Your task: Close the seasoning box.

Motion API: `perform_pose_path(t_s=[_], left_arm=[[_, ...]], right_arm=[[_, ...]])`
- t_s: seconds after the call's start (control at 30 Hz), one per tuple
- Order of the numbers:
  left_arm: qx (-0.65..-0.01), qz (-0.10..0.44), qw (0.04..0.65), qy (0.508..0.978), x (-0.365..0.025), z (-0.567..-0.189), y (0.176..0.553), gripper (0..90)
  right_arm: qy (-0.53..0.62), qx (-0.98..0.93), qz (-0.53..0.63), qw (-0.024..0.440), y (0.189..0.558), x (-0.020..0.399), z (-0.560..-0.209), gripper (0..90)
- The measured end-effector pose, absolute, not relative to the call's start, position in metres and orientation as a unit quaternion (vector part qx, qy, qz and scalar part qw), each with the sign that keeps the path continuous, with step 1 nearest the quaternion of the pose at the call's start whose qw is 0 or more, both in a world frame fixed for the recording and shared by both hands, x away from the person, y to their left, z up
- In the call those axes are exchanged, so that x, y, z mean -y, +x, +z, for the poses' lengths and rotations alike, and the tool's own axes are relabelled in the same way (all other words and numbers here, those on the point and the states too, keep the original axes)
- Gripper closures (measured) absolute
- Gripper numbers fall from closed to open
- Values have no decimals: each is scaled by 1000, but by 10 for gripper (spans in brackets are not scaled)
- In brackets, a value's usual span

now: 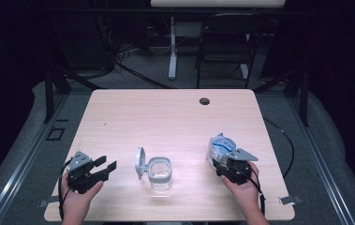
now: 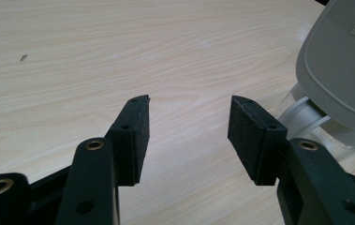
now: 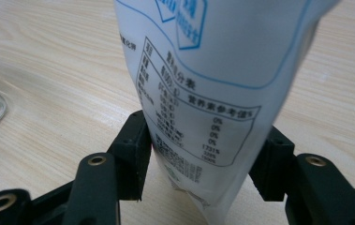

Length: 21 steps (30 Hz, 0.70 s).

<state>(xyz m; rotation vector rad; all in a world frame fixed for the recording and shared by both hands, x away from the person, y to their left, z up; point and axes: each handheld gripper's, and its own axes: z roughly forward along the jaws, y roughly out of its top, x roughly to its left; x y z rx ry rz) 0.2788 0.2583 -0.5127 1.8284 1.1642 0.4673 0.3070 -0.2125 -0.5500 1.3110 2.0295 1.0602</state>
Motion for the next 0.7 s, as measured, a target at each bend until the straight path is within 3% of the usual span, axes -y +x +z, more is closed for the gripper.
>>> perform_pose_path(t_s=[0.7], left_arm=[[-474, 188, 445, 736, -260, -516, 281, 490]], right_arm=[[466, -748, 411, 235, 309, 217, -560, 433]])
